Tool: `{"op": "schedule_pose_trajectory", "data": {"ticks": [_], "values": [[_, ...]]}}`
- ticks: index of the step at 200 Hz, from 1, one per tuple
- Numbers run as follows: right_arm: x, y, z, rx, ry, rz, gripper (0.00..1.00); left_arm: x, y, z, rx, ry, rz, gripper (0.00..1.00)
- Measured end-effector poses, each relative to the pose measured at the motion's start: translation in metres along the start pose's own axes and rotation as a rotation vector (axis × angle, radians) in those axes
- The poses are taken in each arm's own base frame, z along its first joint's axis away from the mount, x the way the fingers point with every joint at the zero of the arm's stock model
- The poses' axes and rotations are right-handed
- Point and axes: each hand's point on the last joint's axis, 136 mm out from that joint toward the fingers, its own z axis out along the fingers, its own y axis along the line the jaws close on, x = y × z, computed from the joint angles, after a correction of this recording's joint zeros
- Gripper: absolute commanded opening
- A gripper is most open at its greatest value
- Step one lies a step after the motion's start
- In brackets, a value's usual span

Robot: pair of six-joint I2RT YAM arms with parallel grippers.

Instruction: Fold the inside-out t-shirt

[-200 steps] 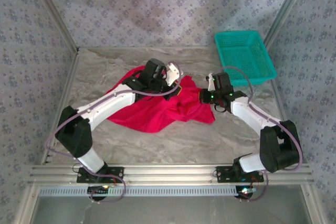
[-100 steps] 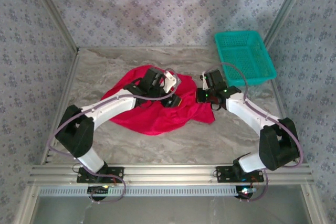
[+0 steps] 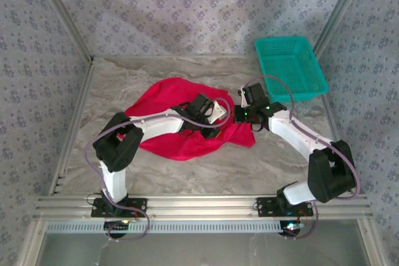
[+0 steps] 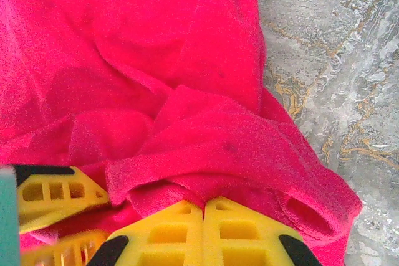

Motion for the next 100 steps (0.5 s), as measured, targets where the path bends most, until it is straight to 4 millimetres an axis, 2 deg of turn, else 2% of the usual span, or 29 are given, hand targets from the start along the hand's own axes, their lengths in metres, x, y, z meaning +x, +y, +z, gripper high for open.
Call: {"op": "schedule_pose_trajectory", "data": {"ticks": [26, 42, 53, 60, 68, 79, 100], "values": [[-0.001, 0.001, -0.002, -0.004, -0.006, -0.001, 0.0, -0.007, 0.006, -0.003, -0.035, -0.007, 0.011, 0.06], [-0.001, 0.001, -0.002, -0.004, -0.006, -0.001, 0.0, -0.007, 0.009, -0.005, -0.055, -0.007, 0.014, 0.01], [-0.001, 0.002, -0.002, -0.007, -0.005, -0.002, 0.0, -0.008, 0.01, -0.008, -0.062, -0.008, 0.015, 0.01], [-0.001, 0.002, -0.002, -0.009, -0.004, -0.002, 0.0, -0.008, 0.011, -0.009, -0.069, -0.008, 0.015, 0.09], [0.0, 0.003, -0.002, -0.01, -0.004, -0.003, 0.0, -0.008, 0.011, -0.011, -0.073, -0.007, 0.02, 0.25], [0.0, 0.003, -0.002, -0.013, -0.002, -0.004, 0.0, -0.009, 0.011, -0.013, -0.076, -0.008, 0.017, 0.38], [0.0, 0.005, -0.002, -0.016, -0.001, -0.008, 0.0, -0.01, 0.011, -0.014, -0.074, -0.011, 0.017, 0.43]]}}
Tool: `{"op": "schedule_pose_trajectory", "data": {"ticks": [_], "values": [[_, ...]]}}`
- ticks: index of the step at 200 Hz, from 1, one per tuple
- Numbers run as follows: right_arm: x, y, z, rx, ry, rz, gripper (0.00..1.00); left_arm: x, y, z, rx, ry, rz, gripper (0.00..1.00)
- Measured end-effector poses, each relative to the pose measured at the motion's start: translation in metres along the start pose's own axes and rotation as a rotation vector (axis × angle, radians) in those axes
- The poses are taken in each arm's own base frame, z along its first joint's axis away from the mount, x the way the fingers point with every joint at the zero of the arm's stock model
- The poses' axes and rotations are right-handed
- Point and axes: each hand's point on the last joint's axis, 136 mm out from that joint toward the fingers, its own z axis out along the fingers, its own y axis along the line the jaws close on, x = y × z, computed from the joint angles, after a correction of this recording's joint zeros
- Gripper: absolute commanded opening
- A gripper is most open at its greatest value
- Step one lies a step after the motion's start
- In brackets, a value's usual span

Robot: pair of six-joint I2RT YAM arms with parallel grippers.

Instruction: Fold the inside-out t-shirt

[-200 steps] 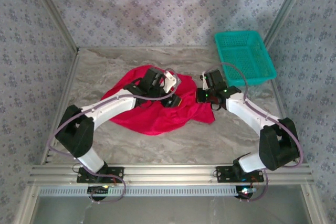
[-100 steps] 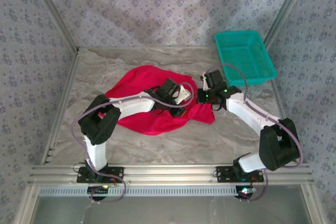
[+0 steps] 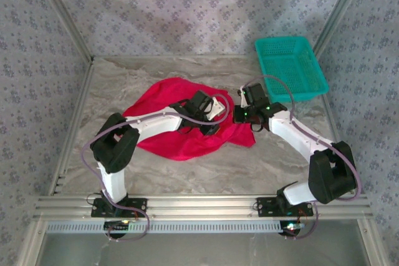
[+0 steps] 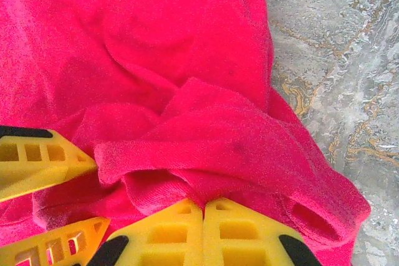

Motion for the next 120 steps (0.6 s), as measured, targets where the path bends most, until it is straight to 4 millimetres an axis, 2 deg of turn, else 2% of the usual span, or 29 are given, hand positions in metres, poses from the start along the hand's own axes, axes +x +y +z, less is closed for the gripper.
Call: {"op": "schedule_pose_trajectory", "data": {"ticks": [13, 37, 65, 85, 106, 120], "values": [[0.0004, 0.0011, 0.0001, -0.002, 0.001, -0.002, 0.0, -0.0007, 0.0004, -0.0001, 0.001, -0.003, -0.002, 0.42], [0.0008, 0.0017, 0.0001, -0.003, 0.002, -0.004, 0.0, -0.004, 0.0005, -0.0002, 0.002, -0.016, -0.005, 0.35], [0.0017, 0.004, 0.0003, -0.006, 0.003, -0.009, 0.0, -0.0059, 0.0003, 0.0002, 0.003, -0.024, -0.005, 0.37], [0.0022, 0.0052, 0.0003, -0.008, 0.005, -0.012, 0.0, -0.0071, 0.0003, 0.0017, 0.007, -0.024, -0.006, 0.22], [0.0023, 0.0051, 0.0003, -0.008, 0.005, -0.012, 0.0, -0.0095, -0.0009, 0.004, 0.019, -0.025, 0.001, 0.0], [0.0024, 0.005, 0.0003, -0.007, 0.005, -0.015, 0.0, -0.0094, -0.0019, 0.0044, 0.025, -0.022, 0.002, 0.0]]}}
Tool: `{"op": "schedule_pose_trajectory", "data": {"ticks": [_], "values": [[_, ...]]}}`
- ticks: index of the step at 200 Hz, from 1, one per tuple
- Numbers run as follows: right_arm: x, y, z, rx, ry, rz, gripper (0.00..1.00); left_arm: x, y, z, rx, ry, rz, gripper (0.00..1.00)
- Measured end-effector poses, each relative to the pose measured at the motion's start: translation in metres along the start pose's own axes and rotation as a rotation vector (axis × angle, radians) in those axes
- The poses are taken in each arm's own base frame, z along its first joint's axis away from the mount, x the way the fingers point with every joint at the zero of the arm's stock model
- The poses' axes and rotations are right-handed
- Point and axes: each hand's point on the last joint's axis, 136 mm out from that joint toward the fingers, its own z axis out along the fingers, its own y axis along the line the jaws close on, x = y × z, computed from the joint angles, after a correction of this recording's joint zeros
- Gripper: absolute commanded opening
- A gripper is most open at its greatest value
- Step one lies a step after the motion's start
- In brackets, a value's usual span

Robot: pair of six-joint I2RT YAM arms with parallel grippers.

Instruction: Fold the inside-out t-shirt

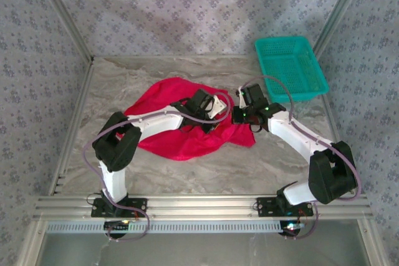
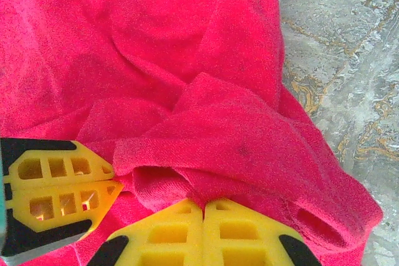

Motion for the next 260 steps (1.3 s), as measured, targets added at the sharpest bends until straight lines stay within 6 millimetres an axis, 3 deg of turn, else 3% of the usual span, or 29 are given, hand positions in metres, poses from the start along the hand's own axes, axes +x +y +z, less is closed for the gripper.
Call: {"op": "schedule_pose_trajectory", "data": {"ticks": [35, 53, 67, 89, 103, 116, 140, 155, 165, 202, 237, 260], "values": [[-0.001, -0.003, 0.0, 0.005, -0.003, 0.0, 0.0, 0.005, 0.005, -0.003, -0.01, 0.028, -0.012, 0.0], [-0.003, -0.007, -0.001, 0.011, -0.006, 0.001, 0.0, 0.0, 0.013, -0.014, -0.027, 0.014, -0.036, 0.0], [-0.004, -0.01, -0.001, 0.015, -0.009, 0.004, 0.0, -0.014, 0.022, -0.034, -0.045, -0.036, -0.069, 0.0], [-0.007, -0.011, -0.003, 0.003, -0.018, 0.005, 0.0, -0.051, 0.032, -0.085, -0.07, -0.193, -0.114, 0.0], [-0.013, -0.004, -0.005, -0.029, -0.04, 0.0, 0.0, -0.074, 0.03, -0.114, -0.066, -0.297, -0.126, 0.0], [-0.021, 0.002, -0.007, -0.053, -0.062, -0.004, 0.0, -0.086, 0.024, -0.127, -0.043, -0.348, -0.131, 0.0], [-0.026, 0.003, -0.01, -0.054, -0.073, 0.002, 0.0, -0.084, 0.021, -0.119, -0.013, -0.349, -0.16, 0.0], [-0.023, 0.003, -0.009, -0.04, -0.054, 0.026, 0.23, -0.074, 0.023, -0.104, 0.001, -0.317, -0.192, 0.0], [-0.02, 0.001, -0.009, -0.023, -0.042, 0.058, 0.3, -0.065, 0.025, -0.093, 0.006, -0.289, -0.214, 0.0], [-0.004, 0.006, -0.012, 0.023, -0.012, 0.179, 0.3, -0.04, 0.031, -0.068, 0.023, -0.215, -0.296, 0.0], [0.012, 0.045, -0.023, -0.045, -0.017, 0.198, 0.22, -0.045, 0.031, -0.069, 0.039, -0.238, -0.313, 0.0], [0.022, 0.067, -0.008, -0.082, 0.014, 0.206, 0.23, -0.047, 0.031, -0.07, 0.044, -0.241, -0.323, 0.0]]}}
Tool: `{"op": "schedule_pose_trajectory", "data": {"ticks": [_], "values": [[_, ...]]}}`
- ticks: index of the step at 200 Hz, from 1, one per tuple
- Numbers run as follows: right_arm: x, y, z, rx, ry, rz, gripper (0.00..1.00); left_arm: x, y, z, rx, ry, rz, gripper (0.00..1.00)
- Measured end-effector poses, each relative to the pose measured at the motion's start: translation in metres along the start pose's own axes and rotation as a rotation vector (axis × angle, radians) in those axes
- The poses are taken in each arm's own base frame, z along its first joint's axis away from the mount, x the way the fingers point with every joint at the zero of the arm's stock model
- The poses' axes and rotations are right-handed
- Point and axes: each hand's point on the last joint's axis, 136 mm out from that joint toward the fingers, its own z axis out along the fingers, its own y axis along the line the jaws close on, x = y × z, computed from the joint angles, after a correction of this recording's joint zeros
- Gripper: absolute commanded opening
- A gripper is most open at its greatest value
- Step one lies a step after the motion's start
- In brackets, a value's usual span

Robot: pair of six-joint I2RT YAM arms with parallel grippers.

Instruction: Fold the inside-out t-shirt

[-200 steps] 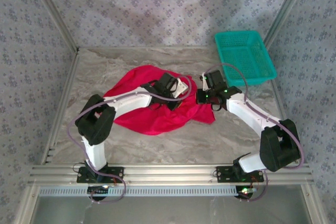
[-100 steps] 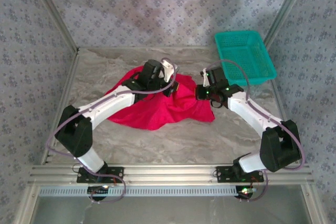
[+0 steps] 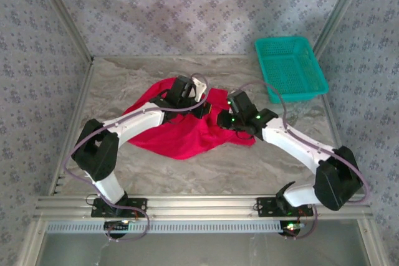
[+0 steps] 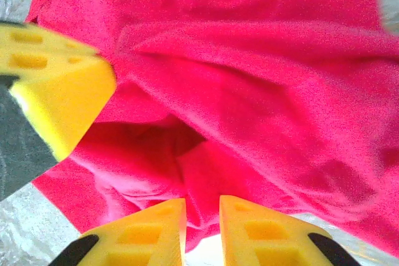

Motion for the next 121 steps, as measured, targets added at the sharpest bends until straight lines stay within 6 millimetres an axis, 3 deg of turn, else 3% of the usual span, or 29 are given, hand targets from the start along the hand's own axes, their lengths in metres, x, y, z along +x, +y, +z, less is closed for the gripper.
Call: {"op": "schedule_pose_trajectory", "data": {"ticks": [48, 70, 88, 112, 121], "values": [[0.025, -0.013, 0.057, 0.083, 0.097, 0.056, 0.44, 0.014, 0.006, 0.003, -0.007, 0.021, -0.019, 0.0], [0.026, -0.016, 0.077, 0.108, 0.112, 0.076, 0.44, 0.022, 0.009, 0.005, -0.013, 0.036, -0.028, 0.0], [0.023, -0.014, 0.093, 0.114, 0.116, 0.092, 0.36, 0.026, 0.012, 0.004, -0.018, 0.042, -0.04, 0.0], [0.021, -0.013, 0.106, 0.12, 0.123, 0.115, 0.03, 0.027, 0.017, 0.0, -0.026, 0.037, -0.05, 0.0], [0.019, -0.013, 0.106, 0.118, 0.124, 0.113, 0.0, 0.027, 0.02, -0.001, -0.03, 0.035, -0.054, 0.0]]}}
